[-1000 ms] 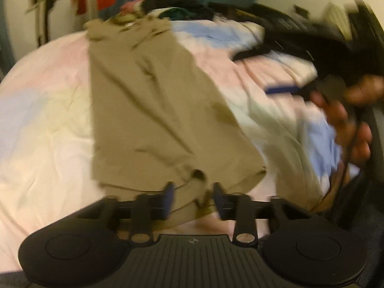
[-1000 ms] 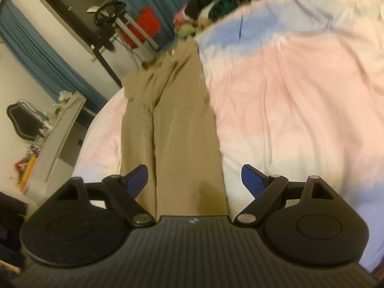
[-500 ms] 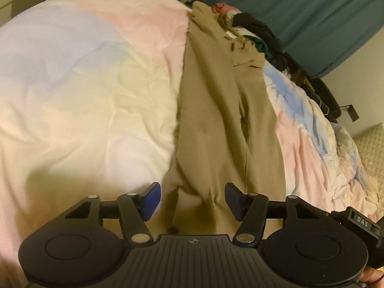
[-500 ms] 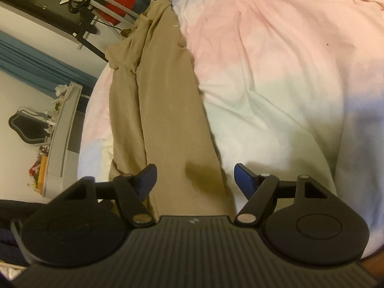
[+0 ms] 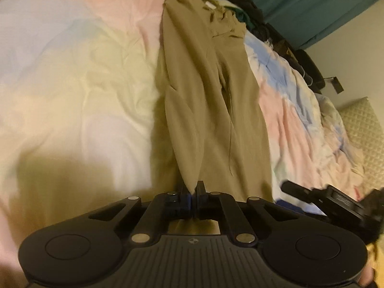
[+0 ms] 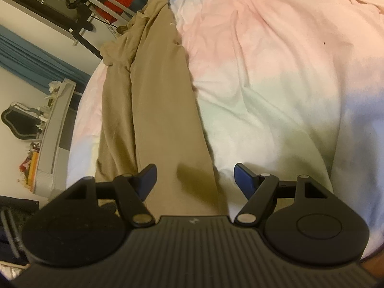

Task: Fold clothes

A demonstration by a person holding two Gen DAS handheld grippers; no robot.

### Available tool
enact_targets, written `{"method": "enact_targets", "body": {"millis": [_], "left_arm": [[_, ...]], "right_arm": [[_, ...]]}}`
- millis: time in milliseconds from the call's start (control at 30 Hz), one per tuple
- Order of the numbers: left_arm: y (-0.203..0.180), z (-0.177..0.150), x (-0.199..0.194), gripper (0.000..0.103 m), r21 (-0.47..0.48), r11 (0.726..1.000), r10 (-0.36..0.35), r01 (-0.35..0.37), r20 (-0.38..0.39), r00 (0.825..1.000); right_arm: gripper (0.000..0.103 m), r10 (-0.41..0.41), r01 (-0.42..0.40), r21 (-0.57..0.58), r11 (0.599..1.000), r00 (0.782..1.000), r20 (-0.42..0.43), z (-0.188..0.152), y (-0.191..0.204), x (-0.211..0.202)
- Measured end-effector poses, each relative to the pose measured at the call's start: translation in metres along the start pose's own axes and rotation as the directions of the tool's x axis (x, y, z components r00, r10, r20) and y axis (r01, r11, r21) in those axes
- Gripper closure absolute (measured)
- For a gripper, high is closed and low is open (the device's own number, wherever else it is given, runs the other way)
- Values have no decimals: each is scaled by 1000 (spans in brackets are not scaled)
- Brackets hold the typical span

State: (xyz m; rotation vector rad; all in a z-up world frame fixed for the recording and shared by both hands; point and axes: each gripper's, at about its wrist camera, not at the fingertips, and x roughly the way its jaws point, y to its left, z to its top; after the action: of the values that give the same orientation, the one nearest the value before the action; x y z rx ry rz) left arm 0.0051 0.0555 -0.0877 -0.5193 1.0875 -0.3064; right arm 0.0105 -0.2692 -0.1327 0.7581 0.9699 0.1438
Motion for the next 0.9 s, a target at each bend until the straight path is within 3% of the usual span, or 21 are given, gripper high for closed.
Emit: {"method": "enact_targets", "body": {"millis": [133, 200, 267, 300, 367, 500, 533, 567, 600, 633, 800, 900], "left_arm": [[19, -1, -5, 96, -92, 996, -8, 4, -37, 999], [28, -2, -7, 83, -136, 991, -12, 4, -54, 998], [29, 0, 0, 69, -135, 991, 7, -15, -58, 998], [29, 1, 4, 64, -127, 992, 16, -23, -62, 998], [26, -1, 11, 62, -109, 994, 5, -15, -94, 996], [14, -9, 18, 65, -40, 999, -13, 6, -170, 985], [11, -10, 18, 70, -28, 1000, -7, 2, -176, 984], [10, -11, 17, 82, -24, 1000, -3, -2, -175, 984], [9, -13, 16, 92, -21, 1000, 0, -4, -175, 985], [11, -13, 13, 93, -29, 1000, -15, 10, -169, 986], [14, -9, -14, 98, -102, 986, -144, 135, -88, 986], [11, 0, -46, 98, -133, 966, -222, 220, 0, 975]], "right_arm": [[30, -4, 4, -7, 1000, 999, -32, -2, 0, 8], [30, -3, 3, 1, 1000, 998, -62, -2, -2, 14], [43, 15, -15, 9, 1000, 994, -106, -4, -5, 20], [44, 34, -32, 13, 999, 990, -136, -5, -5, 23], [45, 66, -65, 8, 998, 982, -175, -8, -4, 25], [50, 66, -78, -48, 996, 974, -215, -15, 6, 22], [64, 52, -67, -62, 996, 974, -220, -17, 8, 20], [78, 37, -55, -75, 996, 974, -224, -18, 9, 19], [83, 30, -52, -90, 995, 972, -234, -20, 12, 17], [86, 33, -60, -104, 993, 969, -247, -22, 14, 15], [92, 85, -114, -126, 985, 973, -215, -21, 29, -11], [93, 156, -171, -103, 980, 978, -136, -2, 39, -42]]}}
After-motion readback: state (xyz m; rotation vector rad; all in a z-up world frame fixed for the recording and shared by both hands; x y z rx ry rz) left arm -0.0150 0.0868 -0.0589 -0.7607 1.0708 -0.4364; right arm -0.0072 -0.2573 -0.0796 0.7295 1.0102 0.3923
